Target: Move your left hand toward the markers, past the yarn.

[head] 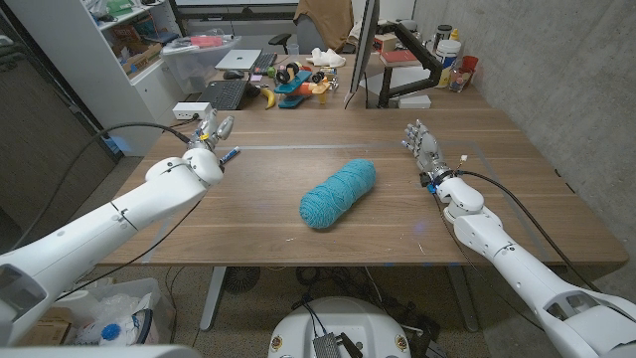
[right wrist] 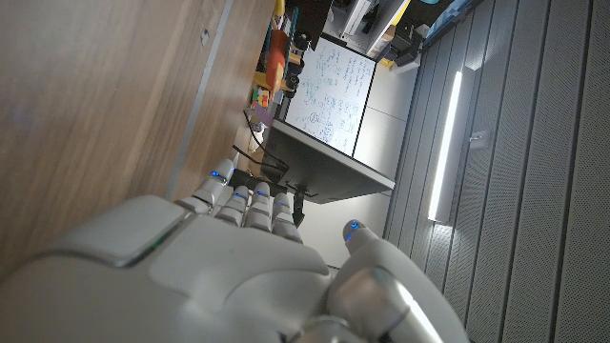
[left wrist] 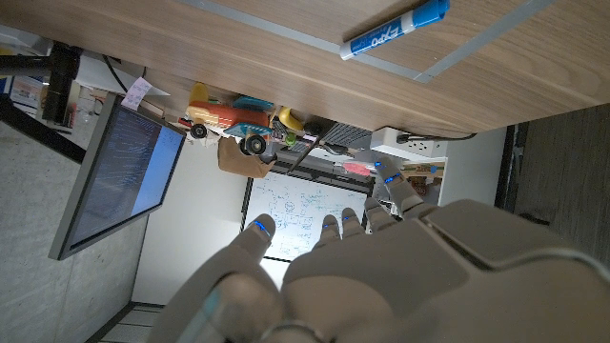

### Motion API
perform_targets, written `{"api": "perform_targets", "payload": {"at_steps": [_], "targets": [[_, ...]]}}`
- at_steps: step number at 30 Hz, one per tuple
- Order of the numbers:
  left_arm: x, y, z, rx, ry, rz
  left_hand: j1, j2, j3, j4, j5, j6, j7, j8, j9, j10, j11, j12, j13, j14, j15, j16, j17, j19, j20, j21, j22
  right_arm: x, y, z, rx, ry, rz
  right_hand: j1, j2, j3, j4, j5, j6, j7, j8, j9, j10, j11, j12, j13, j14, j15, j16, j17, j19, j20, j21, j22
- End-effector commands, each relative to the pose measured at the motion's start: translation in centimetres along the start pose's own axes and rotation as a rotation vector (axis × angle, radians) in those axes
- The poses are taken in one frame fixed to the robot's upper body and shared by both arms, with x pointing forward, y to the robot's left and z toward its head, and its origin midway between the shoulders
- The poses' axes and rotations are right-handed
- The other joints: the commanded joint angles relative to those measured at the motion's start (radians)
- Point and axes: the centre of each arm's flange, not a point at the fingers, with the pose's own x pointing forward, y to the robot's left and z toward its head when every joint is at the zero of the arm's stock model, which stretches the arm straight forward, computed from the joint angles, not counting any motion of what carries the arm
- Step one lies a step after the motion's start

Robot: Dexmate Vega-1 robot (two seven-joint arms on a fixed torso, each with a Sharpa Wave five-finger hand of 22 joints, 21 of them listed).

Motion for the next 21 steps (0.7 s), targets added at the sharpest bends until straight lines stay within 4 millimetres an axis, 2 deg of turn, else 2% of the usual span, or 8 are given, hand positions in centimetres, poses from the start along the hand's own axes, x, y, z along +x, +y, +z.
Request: {"api": "perform_targets", "payload": {"at_steps": [1,10,16,21], "targets": [[0.2,1.2,0.4,0.100,0.052,0.036,-0.004,0.107,0.008,0.000,-0.004,-0.085,-0.011,0.000,0.006,-0.131,-0.003,0.003,0.005,-0.150,-0.032,-0.001,0.006,-0.295,0.012,-0.003,0.005,0.3,0.2,0.0,-0.002,-0.002,0.006,-0.001,0.122,0.000,0.000,0.003,0.005,0.008,0.009,0.002,0.000,0.009,0.007,0.004,-0.008,-0.003,0.004,0.005,0.001,-0.104,-0.002,0.004],[0.7,2.1,0.2,0.162,0.094,0.049,-0.009,0.104,0.006,0.001,-0.004,-0.103,-0.014,-0.003,0.006,-0.145,-0.003,0.001,0.005,-0.161,-0.029,-0.004,0.007,-0.309,0.018,-0.008,0.006,0.6,0.4,-0.3,-0.003,0.001,0.005,-0.001,0.122,-0.001,0.000,0.003,0.005,0.008,0.009,0.002,0.002,0.010,0.007,0.004,-0.008,-0.002,0.004,0.005,0.002,-0.104,-0.005,0.004],[1.1,2.8,0.0,0.194,0.116,0.048,-0.014,0.101,0.002,0.002,-0.004,-0.116,-0.013,-0.004,0.007,-0.158,0.000,0.001,0.006,-0.172,-0.017,-0.006,0.009,-0.318,0.035,-0.011,0.007,0.7,0.4,-0.3,-0.002,-0.004,0.005,-0.001,0.122,-0.001,0.000,0.003,0.005,0.008,0.009,0.002,0.001,0.009,0.007,0.004,-0.008,-0.002,0.004,0.005,0.003,-0.104,-0.007,0.004],[1.5,3.5,0.1,0.220,0.121,0.036,-0.017,0.101,0.000,0.002,-0.003,-0.131,-0.015,-0.005,0.007,-0.171,-0.001,0.000,0.007,-0.185,-0.022,-0.009,0.010,-0.315,0.023,-0.009,0.009,0.8,0.4,-0.2,0.000,-0.007,0.006,-0.001,0.122,-0.001,0.000,0.003,0.005,0.009,0.009,0.002,0.003,0.011,0.008,0.004,-0.008,-0.002,0.004,0.005,0.003,-0.103,-0.008,0.004]]}}
